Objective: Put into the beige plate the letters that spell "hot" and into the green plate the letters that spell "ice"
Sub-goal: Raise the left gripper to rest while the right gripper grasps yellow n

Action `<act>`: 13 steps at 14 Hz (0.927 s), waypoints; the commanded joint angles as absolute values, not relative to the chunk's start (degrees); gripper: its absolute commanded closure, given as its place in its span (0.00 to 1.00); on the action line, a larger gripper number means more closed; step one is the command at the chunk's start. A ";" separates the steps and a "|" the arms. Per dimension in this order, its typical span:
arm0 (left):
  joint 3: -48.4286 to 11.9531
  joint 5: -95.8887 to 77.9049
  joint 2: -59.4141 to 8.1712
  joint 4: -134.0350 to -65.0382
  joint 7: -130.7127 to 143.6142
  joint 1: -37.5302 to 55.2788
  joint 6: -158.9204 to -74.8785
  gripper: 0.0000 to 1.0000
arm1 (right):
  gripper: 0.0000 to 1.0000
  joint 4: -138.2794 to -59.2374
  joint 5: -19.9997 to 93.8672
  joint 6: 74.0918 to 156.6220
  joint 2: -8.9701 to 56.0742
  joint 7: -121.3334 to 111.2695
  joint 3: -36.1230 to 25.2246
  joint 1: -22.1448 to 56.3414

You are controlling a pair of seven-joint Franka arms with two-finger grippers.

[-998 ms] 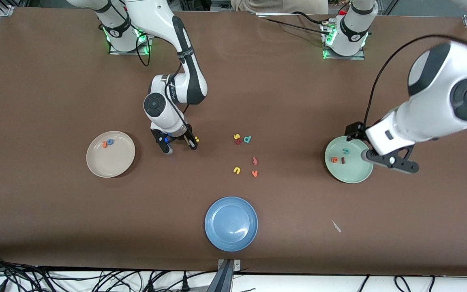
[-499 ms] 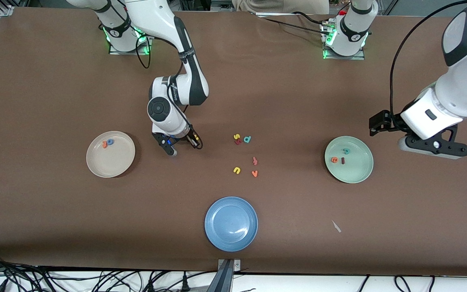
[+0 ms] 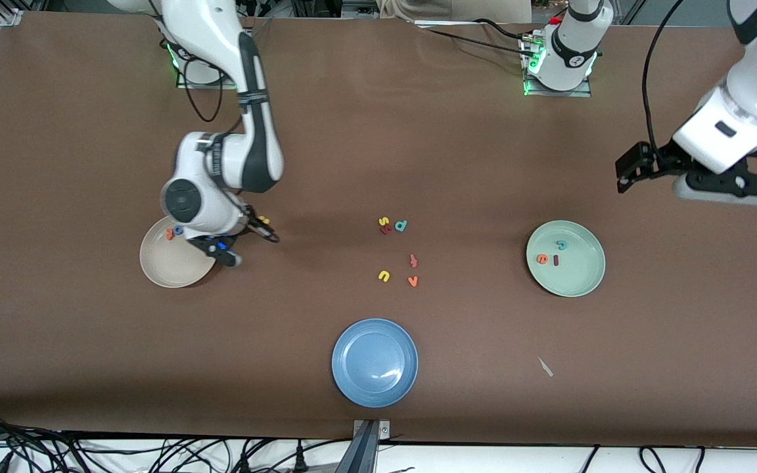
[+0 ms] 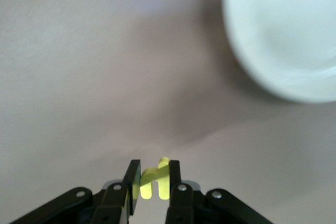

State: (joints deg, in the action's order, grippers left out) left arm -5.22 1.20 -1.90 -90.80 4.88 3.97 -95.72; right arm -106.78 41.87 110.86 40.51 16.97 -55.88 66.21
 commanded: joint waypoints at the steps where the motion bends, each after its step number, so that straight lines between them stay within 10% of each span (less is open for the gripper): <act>1: -4.04 -0.44 -0.08 -92.82 4.75 4.66 -95.71 0.00 | 1.00 -110.38 41.04 107.67 39.20 3.21 -63.17 67.76; 7: -3.96 -0.26 -0.18 -92.46 4.66 4.05 -94.92 0.00 | 0.99 -113.29 42.45 114.26 40.78 -18.09 -63.47 58.47; 8: -3.96 -0.26 -0.18 -92.46 4.57 3.87 -94.49 0.00 | 0.88 -113.20 42.97 114.08 40.78 -18.54 -63.02 57.40; 10: -3.96 -0.35 -0.26 -92.46 4.48 3.78 -94.48 0.00 | 0.00 -112.07 43.24 113.38 41.04 -16.88 -62.84 57.22; 13: -4.04 -0.44 -0.79 -91.84 4.57 4.05 -94.48 0.00 | 0.00 -107.86 43.15 107.78 40.96 -10.47 -62.93 57.39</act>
State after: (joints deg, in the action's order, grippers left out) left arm -4.42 1.19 -0.73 -92.08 4.88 3.90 -95.00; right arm -111.25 42.49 111.75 40.94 -13.84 -62.92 57.30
